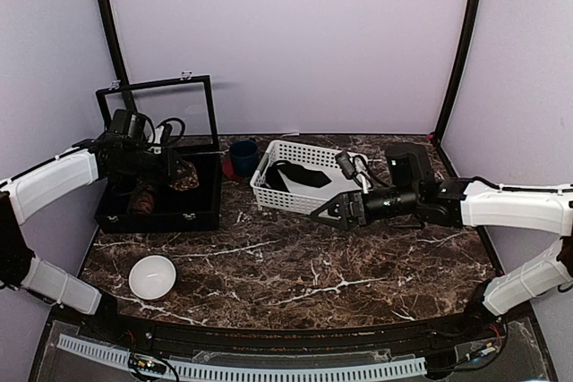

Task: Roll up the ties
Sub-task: Place the tie in the storage box.

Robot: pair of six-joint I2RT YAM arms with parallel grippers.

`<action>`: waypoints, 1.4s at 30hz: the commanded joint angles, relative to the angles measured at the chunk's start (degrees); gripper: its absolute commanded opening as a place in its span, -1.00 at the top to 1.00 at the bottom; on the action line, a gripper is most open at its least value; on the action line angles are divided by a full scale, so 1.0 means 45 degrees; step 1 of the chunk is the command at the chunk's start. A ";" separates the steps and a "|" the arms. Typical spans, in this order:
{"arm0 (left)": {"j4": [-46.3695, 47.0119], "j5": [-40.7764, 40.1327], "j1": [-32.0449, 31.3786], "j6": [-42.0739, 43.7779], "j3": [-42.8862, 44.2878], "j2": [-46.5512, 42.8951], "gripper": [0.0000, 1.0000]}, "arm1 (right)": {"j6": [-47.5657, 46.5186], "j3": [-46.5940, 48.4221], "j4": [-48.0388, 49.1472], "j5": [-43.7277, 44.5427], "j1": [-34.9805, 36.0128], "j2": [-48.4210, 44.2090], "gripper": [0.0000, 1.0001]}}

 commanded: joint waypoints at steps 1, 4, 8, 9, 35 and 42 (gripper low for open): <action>-0.1777 -0.0173 0.0972 0.1228 0.1159 0.1607 1.00 | -0.0058 -0.0349 0.0369 -0.0009 -0.0106 -0.0424 -0.94; -0.1922 -0.0406 0.1297 0.1571 0.1670 0.2593 1.00 | 0.0015 -0.0546 0.0452 -0.0022 -0.0107 -0.0591 -0.94; -0.2235 -0.0269 0.1487 0.2839 0.2399 0.3533 1.00 | 0.0046 -0.0730 0.0513 -0.0028 -0.0124 -0.0748 -0.94; -0.2539 -0.0413 0.1479 0.3433 0.2736 0.3689 1.00 | 0.0056 -0.0749 0.0503 -0.0025 -0.0135 -0.0758 -0.94; -0.3160 -0.1528 0.2448 0.3857 0.5138 0.8198 1.00 | 0.0163 -0.0726 0.0939 -0.0387 -0.0189 -0.0305 -0.94; -0.2951 -0.1831 0.2303 0.3598 0.5261 0.8833 0.60 | 0.0144 -0.0603 0.1043 -0.0545 -0.0213 -0.0113 -0.94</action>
